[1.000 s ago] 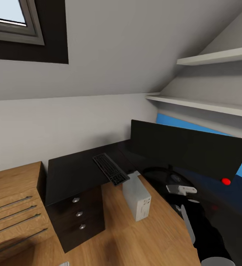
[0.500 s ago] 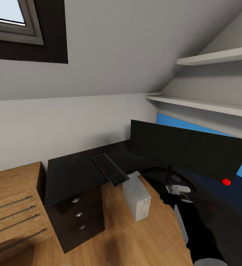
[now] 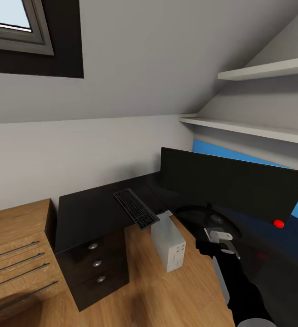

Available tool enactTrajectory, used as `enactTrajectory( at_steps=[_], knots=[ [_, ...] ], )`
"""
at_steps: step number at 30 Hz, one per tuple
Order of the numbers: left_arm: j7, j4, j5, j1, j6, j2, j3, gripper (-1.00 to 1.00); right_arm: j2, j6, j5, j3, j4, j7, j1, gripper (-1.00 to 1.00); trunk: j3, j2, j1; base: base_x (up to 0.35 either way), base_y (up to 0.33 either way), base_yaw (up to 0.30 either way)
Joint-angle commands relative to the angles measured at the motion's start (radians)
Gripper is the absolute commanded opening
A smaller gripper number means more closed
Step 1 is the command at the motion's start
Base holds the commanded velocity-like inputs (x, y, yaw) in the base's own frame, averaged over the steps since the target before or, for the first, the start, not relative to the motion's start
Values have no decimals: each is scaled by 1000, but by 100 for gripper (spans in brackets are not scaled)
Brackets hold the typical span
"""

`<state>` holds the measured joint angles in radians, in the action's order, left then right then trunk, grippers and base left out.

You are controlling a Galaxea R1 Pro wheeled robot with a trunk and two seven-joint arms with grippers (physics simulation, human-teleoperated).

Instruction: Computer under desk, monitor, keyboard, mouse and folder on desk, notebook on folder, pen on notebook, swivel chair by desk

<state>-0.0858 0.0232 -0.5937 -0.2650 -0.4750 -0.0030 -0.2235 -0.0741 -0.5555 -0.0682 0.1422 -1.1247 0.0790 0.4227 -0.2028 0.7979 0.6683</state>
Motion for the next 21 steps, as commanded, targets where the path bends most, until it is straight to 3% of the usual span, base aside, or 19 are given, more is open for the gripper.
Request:
enactTrajectory(
  at_steps=[1,9,21],
  knots=[
    [-6,-2,-11,-1,-3,0,-5,100,-1,-5,-7,1,-1,-1,1,100,-1,1,0,0,0,0],
    [-6,-2,-11,0,-4,0,-4,100,-2,-3,-7,3,-20,-1,1,100,-1,1,0,0,0,-34],
    [-5,-2,-11,0,-4,1,-4,100,-4,-6,-3,3,-36,-1,0,100,-2,1,0,0,0,-220]
  ],
)
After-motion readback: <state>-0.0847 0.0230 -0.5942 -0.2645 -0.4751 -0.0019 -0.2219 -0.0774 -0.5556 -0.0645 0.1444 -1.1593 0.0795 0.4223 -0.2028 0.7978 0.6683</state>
